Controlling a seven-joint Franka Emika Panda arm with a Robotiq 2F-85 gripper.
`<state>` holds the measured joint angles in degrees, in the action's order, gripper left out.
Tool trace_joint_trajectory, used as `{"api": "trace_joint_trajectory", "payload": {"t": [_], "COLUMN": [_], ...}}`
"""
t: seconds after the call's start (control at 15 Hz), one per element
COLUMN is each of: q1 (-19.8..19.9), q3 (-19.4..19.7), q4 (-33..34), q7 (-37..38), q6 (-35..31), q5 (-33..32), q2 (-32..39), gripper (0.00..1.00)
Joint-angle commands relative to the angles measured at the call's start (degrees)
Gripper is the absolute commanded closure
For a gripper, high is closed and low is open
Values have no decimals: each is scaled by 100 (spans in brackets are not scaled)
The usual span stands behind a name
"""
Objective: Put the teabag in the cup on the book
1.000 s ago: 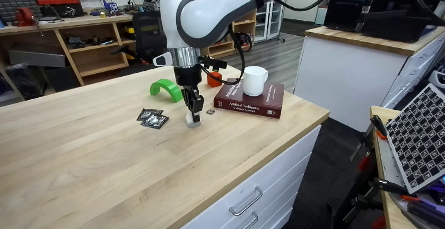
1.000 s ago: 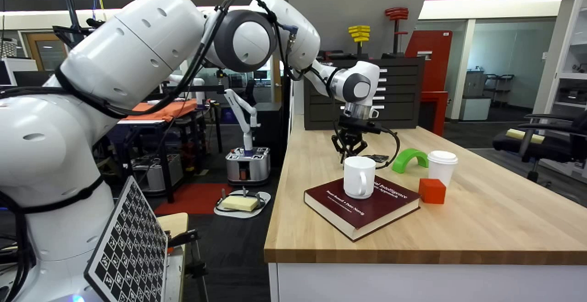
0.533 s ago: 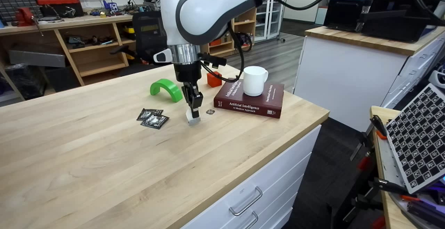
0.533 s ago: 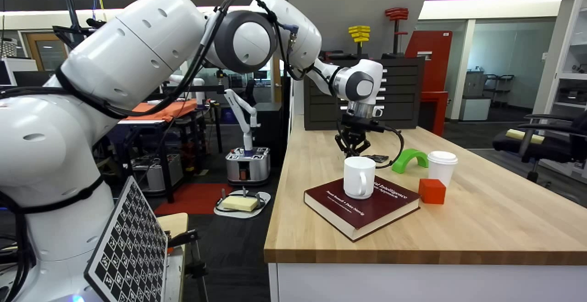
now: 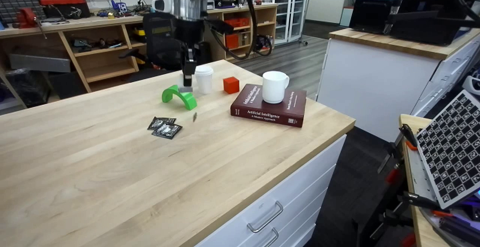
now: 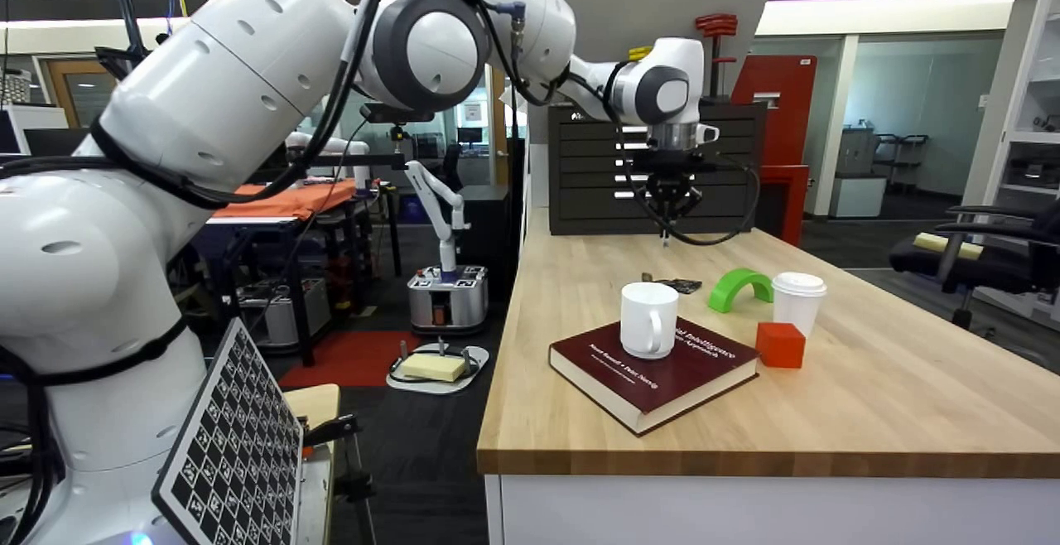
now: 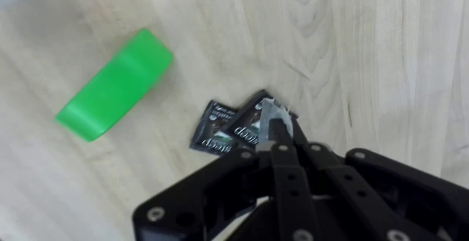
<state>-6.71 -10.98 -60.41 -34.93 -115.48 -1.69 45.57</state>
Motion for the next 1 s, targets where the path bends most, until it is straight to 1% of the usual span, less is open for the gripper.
{"api": "trace_joint_trajectory", "payload": {"t": [0.0, 0.33, 0.53, 0.67, 0.87, 0.93], "q1": [21, 30, -25, -68, -106, 37], "q3": [364, 1090, 1451, 1639, 1785, 1564], "q4": [-144, -509, -756, -1042, -1464, -1600], "q7": [680, 1631, 2083, 2375, 2776, 2926], "q6": [-325, -598, -546, -513, -451, -402], "q5": [-193, -464, -554, -605, -609, -714], "q2": [-491, -994, -1207, -1357, -1567, -1660], "gripper": [99, 98, 97, 98, 98, 97]}}
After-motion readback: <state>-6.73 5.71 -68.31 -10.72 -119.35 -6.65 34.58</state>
